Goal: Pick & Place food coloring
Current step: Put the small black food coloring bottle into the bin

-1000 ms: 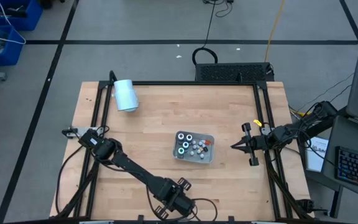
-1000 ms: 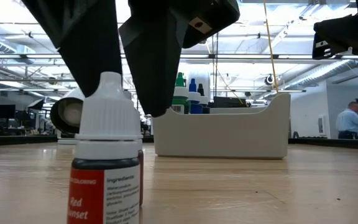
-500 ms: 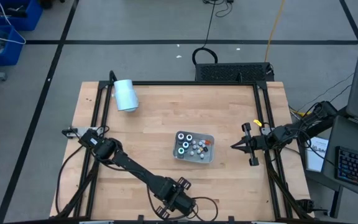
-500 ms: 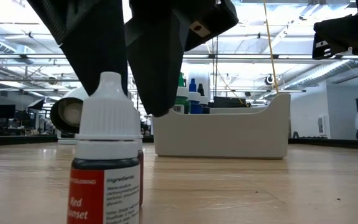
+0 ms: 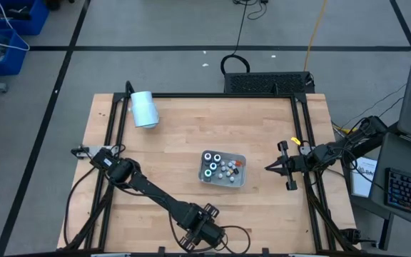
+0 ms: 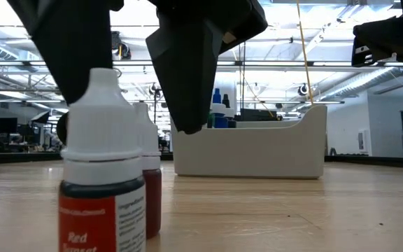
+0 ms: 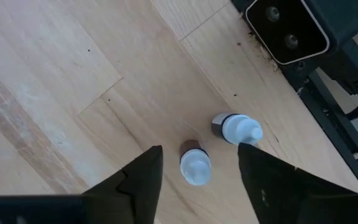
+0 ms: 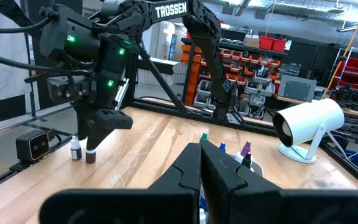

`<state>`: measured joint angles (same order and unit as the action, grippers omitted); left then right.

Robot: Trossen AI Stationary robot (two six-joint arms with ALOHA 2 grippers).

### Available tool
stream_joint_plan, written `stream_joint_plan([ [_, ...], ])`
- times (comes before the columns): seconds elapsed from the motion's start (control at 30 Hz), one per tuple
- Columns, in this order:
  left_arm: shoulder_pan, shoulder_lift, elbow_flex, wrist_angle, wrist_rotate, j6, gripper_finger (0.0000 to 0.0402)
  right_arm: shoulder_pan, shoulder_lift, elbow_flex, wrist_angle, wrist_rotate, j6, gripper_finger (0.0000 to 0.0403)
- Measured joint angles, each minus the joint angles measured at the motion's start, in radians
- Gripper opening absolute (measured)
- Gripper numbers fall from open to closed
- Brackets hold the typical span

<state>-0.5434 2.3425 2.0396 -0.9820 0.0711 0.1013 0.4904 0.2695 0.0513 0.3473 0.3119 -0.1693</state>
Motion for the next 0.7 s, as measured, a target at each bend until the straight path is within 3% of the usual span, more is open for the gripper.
stream_joint_plan([
  [0.17,0.0,0.001,0.0,0.0,0.001,0.021,0.0219,0.0,0.0,0.0,0.0,0.0,0.0,0.0],
  [0.5,0.012,0.006,0.0,0.012,0.003,0.025,0.0164,0.0,0.0,0.0,0.0,0.0,0.0,0.0],
  [0.7,0.016,0.026,-0.002,0.003,-0.008,0.03,0.0161,0.0,0.0,0.0,-0.001,0.0,0.0,0.0],
])
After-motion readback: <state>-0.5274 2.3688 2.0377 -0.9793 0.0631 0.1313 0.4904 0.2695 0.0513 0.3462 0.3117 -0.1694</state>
